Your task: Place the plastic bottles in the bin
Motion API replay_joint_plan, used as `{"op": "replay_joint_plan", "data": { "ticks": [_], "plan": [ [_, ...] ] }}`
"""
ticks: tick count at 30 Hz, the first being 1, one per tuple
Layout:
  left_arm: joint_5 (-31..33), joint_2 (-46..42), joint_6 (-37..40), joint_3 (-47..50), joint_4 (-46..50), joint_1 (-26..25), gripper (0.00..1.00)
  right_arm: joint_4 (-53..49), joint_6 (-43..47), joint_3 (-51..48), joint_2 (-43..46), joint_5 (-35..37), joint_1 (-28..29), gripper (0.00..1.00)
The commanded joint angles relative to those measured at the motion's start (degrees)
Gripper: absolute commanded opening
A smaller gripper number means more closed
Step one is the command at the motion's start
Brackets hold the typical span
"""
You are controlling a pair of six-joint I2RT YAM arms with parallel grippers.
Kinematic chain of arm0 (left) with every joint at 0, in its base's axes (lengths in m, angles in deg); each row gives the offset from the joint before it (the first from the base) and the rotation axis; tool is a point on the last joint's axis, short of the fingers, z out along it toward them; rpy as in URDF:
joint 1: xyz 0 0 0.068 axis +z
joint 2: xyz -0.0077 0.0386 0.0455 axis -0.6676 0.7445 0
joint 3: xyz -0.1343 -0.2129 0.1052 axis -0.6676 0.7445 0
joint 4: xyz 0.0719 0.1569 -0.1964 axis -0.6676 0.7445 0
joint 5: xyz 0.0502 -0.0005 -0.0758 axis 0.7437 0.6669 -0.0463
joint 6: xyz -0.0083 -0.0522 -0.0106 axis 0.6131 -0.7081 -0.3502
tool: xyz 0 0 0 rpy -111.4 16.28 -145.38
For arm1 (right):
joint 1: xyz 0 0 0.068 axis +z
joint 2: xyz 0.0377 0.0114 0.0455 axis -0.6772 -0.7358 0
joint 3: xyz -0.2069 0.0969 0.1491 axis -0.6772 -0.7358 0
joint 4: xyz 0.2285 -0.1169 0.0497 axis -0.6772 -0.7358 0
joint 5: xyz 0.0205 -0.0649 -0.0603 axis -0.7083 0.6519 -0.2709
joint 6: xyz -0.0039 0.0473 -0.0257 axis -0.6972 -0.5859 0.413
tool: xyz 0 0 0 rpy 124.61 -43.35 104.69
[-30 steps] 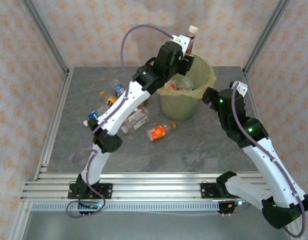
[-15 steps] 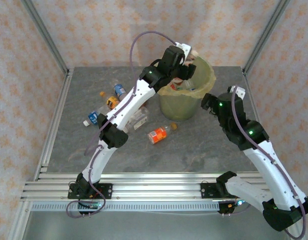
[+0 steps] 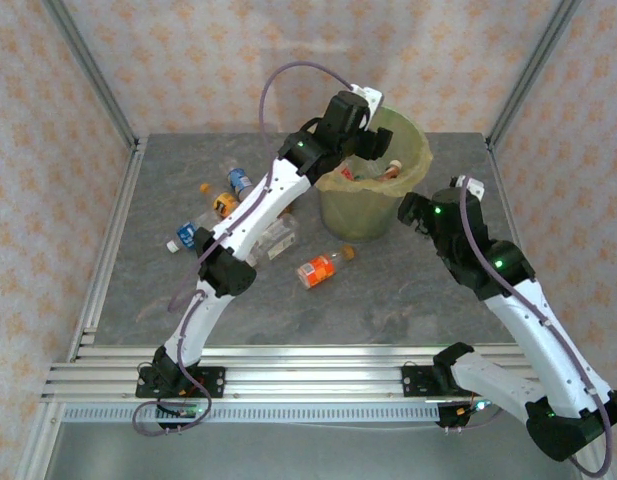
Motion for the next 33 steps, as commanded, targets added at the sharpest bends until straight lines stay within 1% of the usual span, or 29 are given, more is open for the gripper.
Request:
{"op": "replay_joint_plan", "data": {
  "ticks": [1, 5, 8, 11, 12, 13, 16, 18, 19, 22, 27, 29, 33],
  "plan": [
    [3.0, -8.3, 1.4, -0.1, 2.3, -0.2, 0.8, -2.3, -4.2, -1.7, 0.1, -1.0, 1.3, 0.99],
    [6.7, -13.7, 0.8, 1.2, 5.5, -0.2, 0.81, -1.3, -9.8, -4.8, 0.1, -1.8, 4.8, 0.99],
    [9.8, -20.4, -0.9, 9.3, 5.1, -0.2, 0.83, 0.5, -15.0, -7.5, -1.1, -0.3, 9.6, 0.99],
    [12.7, -31.7, -3.3, 24.8, -1.4, -0.2, 0.84, 2.6, -20.4, -9.8, -3.3, 2.6, 14.7, 0.99],
    [13.9, -34.9, -4.1, 32.0, -4.4, -0.2, 0.85, 3.4, -22.1, -10.4, -4.2, 3.5, 16.3, 0.99],
    [15.6, -39.3, -4.8, 37.1, -7.2, -0.2, 0.87, 4.5, -23.7, -11.1, -5.0, 4.1, 17.7, 0.99],
    [21.8, -49.1, -7.3, 51.3, -12.8, -0.1, 0.94, 8.2, -27.7, -12.7, -8.0, 4.7, 20.5, 0.99],
    [25.7, -54.9, -9.0, 58.9, -14.8, 0.1, 0.99, 10.3, -29.7, -12.9, -11.2, 4.2, 22.0, 0.99],
    [27.8, -57.7, -9.9, 62.5, -15.4, 0.2, 1.0, 11.2, -30.8, -12.6, -13.2, 4.0, 22.8, 0.99],
    [33.6, -64.6, -12.6, 71.2, -15.7, 0.8, 1.0, 13.6, -33.3, -11.5, -19.5, 3.0, 24.2, 0.99],
    [42.1, -73.6, -16.5, 81.3, -13.8, 2.4, 1.0, 18.4, -35.6, -10.4, -26.5, 1.3, 24.4, 0.99],
    [44.7, -76.3, -17.5, 84.3, -13.6, 3.0, 1.0, 17.4, -36.4, -8.8, -29.4, 1.3, 24.3, 0.99],
    [47.3, -81.1, -18.8, 89.4, -14.0, 4.2, 1.0, 17.4, -36.7, -5.9, -35.2, 0.1, 24.5, 0.99]
  ]
}}
